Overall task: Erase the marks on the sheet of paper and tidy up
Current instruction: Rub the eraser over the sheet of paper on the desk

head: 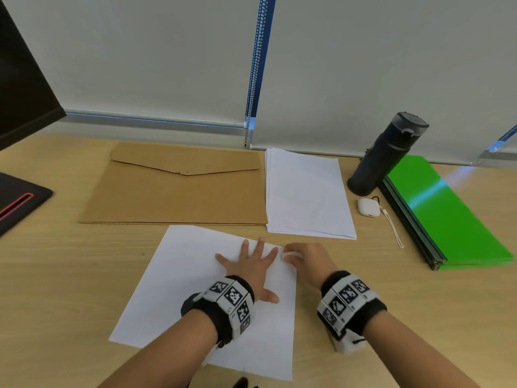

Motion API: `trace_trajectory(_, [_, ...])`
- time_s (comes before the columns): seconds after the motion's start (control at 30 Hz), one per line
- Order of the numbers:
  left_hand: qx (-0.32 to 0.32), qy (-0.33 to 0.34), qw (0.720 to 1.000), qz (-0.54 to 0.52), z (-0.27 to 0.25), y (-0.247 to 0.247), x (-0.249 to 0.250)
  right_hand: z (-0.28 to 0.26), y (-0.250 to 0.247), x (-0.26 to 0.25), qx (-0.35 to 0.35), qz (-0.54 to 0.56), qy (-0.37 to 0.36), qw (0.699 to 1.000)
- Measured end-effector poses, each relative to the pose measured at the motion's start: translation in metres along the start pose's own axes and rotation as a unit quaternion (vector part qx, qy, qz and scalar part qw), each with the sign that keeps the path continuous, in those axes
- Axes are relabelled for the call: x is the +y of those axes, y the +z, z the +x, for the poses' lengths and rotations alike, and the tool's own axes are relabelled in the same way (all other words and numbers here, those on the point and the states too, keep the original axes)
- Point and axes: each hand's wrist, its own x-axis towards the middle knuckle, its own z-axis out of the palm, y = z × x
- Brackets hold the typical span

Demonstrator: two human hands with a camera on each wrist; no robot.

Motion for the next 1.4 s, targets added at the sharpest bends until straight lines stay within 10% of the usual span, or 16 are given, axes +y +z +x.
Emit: trace_trajectory(1.4, [0.001,-0.030,0.997,0.068,0.007,-0.006,0.012,0.014,-0.005,-0.006,0.021,-0.027,0.061,0.998])
